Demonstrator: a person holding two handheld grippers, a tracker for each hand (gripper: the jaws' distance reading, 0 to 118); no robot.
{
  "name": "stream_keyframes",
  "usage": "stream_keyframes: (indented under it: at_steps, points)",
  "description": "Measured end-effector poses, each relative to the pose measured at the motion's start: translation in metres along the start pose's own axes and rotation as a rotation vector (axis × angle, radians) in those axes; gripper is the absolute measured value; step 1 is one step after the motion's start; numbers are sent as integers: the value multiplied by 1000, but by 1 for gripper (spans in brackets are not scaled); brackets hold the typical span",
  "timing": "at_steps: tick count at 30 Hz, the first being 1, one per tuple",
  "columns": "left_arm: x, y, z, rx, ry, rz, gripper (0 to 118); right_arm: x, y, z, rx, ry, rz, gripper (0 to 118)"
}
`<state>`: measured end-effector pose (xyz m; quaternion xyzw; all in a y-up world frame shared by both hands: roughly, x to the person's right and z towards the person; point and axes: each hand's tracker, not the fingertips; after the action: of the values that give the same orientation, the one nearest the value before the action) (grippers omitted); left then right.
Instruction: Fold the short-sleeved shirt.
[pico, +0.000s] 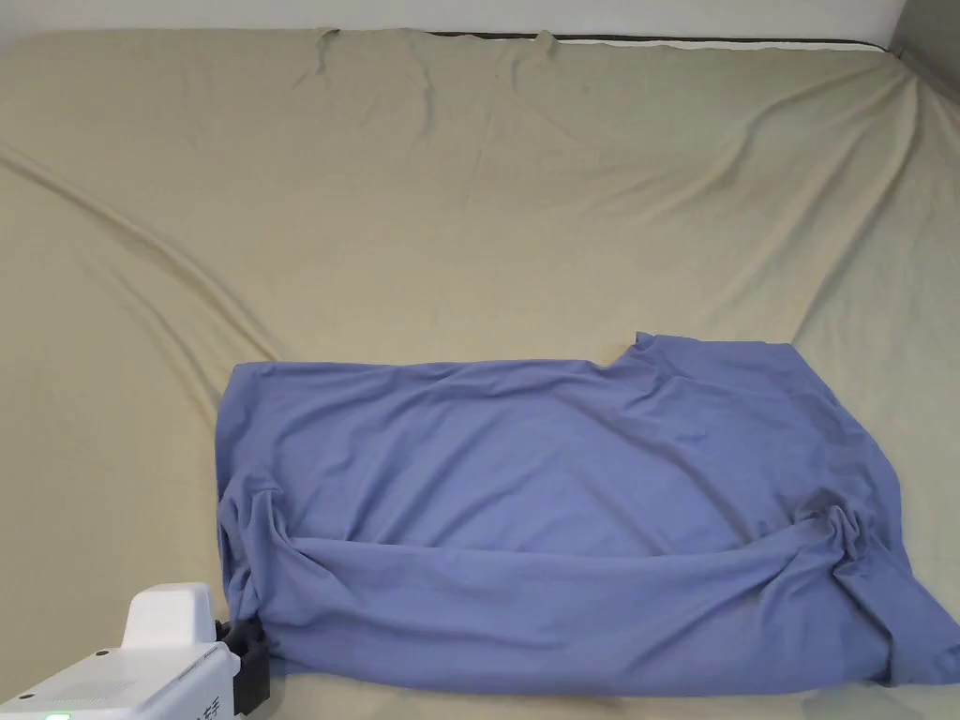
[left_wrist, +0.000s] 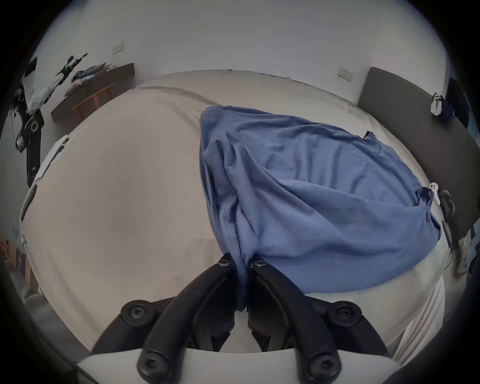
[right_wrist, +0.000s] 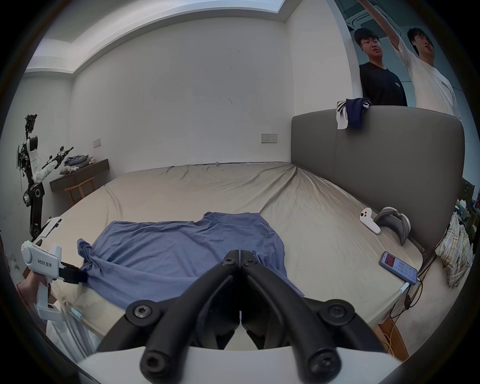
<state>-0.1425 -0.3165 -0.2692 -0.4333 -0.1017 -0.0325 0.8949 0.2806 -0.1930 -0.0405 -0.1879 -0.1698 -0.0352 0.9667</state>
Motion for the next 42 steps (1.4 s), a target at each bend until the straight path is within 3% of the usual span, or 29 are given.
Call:
stream_keyframes:
  at_steps: [7,11,13,14,16,17,18,19,21,30,31,32,34,35,36,37,38,39,42]
  points:
    - [0,8,14,15,-3,7,3,24,-7,-7,-45,-41,-18,0]
    - [1,9,16,16,0,1,3,49,-21,-30,-146,-92,27,0]
    - [6,9,20,14,-1,4,3,63,-32,-47,-208,-50,18,0]
    - [6,10,21,14,-3,13,3,69,-37,-56,-254,-21,11,8]
    - [7,11,22,11,-5,19,3,78,-48,-78,-335,6,12,101]
    - [9,12,24,10,-4,18,3,83,-54,-92,-396,8,19,118]
    - [10,12,25,9,-3,16,3,85,-61,-101,-474,120,19,110]
    - [11,13,26,8,-2,15,3,97,-55,-104,-335,8,52,110]
    - [15,17,31,6,-2,13,3,96,-66,-119,-417,64,-4,111]
    - [20,23,35,-5,0,9,3,116,-80,-174,-603,122,-133,108]
    - [21,23,37,-8,-1,9,3,111,-81,-174,-608,99,-95,101]
    - [19,23,34,-9,0,9,3,106,-77,-170,-574,87,-7,99]
    - [21,24,37,-8,0,5,3,96,-71,-166,-589,66,56,71]
    - [22,25,38,-9,-1,2,3,94,-70,-163,-583,103,31,49]
    - [20,25,36,-7,0,0,3,90,-69,-161,-568,140,8,8]
    - [20,26,37,-5,0,-3,3,83,-68,-162,-553,122,21,8]
    - [21,26,39,-2,4,-7,3,75,-68,-164,-593,98,135,8]
    - [21,27,41,0,0,-5,3,69,-69,-164,-579,98,167,8]
    - [17,29,44,7,-6,3,3,78,-70,-165,-576,103,86,8]
